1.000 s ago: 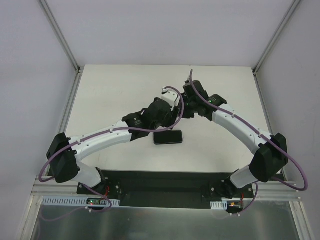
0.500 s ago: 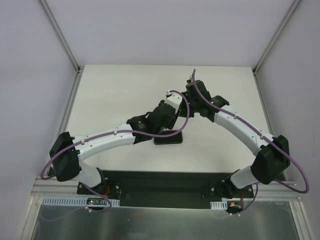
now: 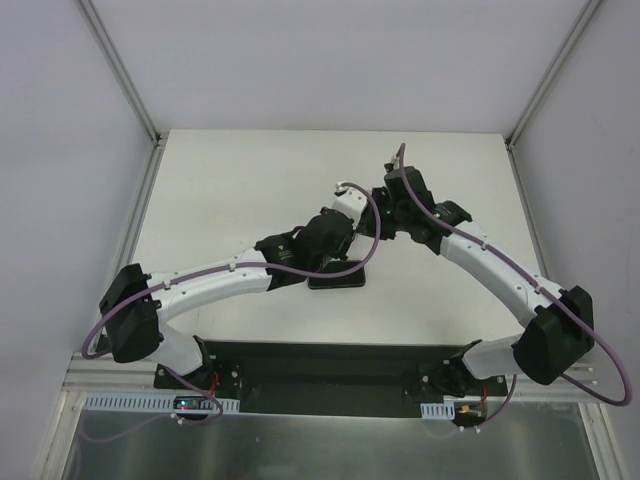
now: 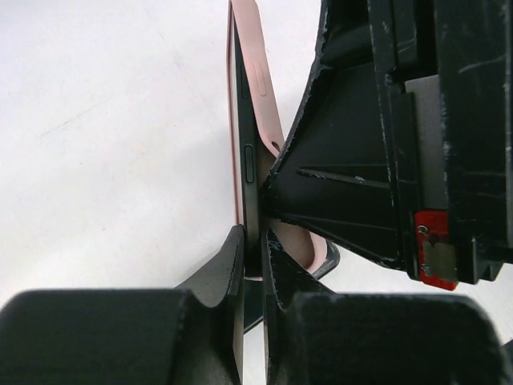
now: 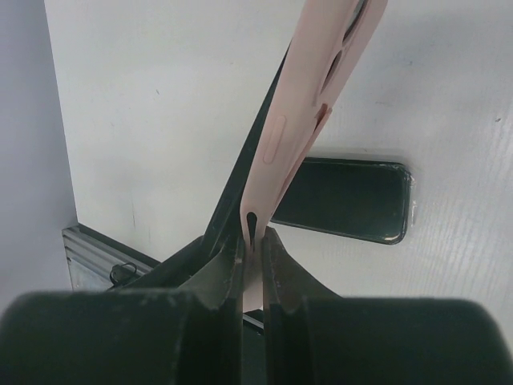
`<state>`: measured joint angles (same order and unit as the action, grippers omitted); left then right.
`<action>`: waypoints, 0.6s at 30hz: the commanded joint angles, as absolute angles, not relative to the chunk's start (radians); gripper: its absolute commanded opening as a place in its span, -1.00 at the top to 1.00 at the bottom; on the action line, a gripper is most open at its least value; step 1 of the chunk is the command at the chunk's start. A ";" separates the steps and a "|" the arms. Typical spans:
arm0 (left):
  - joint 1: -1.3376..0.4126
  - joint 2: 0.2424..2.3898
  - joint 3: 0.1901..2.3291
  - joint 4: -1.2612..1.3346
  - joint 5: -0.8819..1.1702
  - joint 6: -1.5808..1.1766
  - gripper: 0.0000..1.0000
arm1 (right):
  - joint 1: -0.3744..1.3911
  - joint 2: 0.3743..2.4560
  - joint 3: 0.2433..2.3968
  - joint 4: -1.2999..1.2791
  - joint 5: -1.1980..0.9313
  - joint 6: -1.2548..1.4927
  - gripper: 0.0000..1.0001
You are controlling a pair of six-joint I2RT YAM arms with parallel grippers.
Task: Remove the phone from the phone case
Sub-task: Remove the phone case from the phone.
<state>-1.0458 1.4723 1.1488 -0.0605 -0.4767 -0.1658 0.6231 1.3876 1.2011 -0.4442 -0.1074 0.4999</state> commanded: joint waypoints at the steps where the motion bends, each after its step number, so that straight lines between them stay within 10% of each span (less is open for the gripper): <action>1: -1.014 1.454 1.135 -0.091 -0.509 -0.146 1.00 | 0.632 1.289 1.198 -0.387 -0.204 0.500 0.97; 18: -0.966 1.480 1.164 -0.137 -0.367 -0.169 0.63 | 0.647 1.235 1.212 -0.331 -0.250 0.471 0.97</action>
